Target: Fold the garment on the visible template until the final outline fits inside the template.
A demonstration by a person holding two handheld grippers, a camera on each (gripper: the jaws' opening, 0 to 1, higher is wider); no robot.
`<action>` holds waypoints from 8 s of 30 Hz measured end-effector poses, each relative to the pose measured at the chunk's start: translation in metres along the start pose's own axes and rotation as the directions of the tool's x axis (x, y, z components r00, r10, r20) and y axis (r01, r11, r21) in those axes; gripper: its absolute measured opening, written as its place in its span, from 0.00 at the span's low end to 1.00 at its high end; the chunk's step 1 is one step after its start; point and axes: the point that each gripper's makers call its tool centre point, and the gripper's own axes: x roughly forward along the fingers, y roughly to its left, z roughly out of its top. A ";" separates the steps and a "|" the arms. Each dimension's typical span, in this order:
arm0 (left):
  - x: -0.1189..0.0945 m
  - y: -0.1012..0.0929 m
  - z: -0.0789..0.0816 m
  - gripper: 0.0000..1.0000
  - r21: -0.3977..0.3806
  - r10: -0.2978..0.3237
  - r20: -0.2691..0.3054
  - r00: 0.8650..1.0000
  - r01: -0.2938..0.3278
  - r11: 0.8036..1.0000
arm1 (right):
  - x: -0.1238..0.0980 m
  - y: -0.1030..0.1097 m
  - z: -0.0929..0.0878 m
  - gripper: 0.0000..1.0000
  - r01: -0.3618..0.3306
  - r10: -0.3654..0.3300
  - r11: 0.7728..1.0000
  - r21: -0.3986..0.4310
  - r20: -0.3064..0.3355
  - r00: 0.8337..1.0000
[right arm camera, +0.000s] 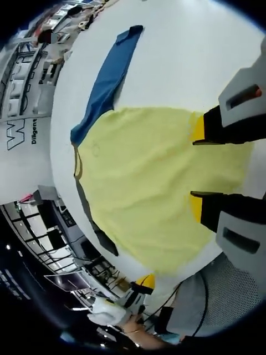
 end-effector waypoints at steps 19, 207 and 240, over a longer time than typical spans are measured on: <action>-0.039 0.016 0.078 0.83 -0.195 0.034 0.447 0.894 0.060 0.979 | -0.014 -0.105 0.073 0.37 0.155 -0.159 0.987 0.042 0.109 0.981; -0.028 0.009 0.052 0.95 -0.060 -0.049 0.351 0.935 0.074 0.995 | 0.219 0.105 0.228 0.22 -0.247 0.247 0.956 -0.157 -0.014 0.969; -0.044 0.016 0.093 0.99 -0.018 0.014 0.450 0.893 -0.007 1.000 | 0.086 -0.052 0.188 0.23 -0.020 0.039 0.993 -0.120 0.156 0.987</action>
